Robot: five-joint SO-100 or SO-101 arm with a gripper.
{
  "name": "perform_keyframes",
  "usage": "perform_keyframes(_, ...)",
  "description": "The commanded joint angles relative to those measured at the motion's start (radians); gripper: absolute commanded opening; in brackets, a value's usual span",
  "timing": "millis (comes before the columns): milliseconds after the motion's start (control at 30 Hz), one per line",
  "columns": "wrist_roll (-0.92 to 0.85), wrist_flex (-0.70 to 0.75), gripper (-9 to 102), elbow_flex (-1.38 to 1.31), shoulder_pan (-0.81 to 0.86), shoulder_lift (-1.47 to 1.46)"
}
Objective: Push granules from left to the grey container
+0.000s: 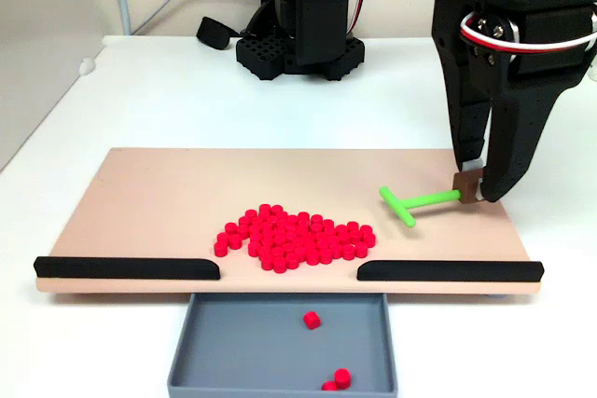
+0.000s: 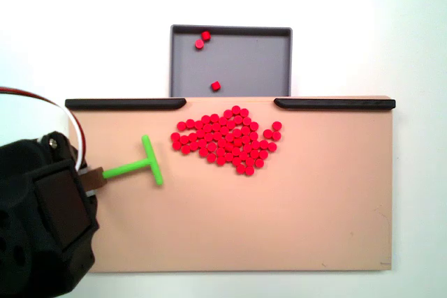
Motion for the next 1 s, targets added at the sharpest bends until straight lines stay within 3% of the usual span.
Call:
perform_keyframes(0, 0.008, 0.003, 0, -0.066, 0.018, 0.005)
perform_keyframes(967, 0.012, 0.005, 0, -0.107, 0.041, -0.067)
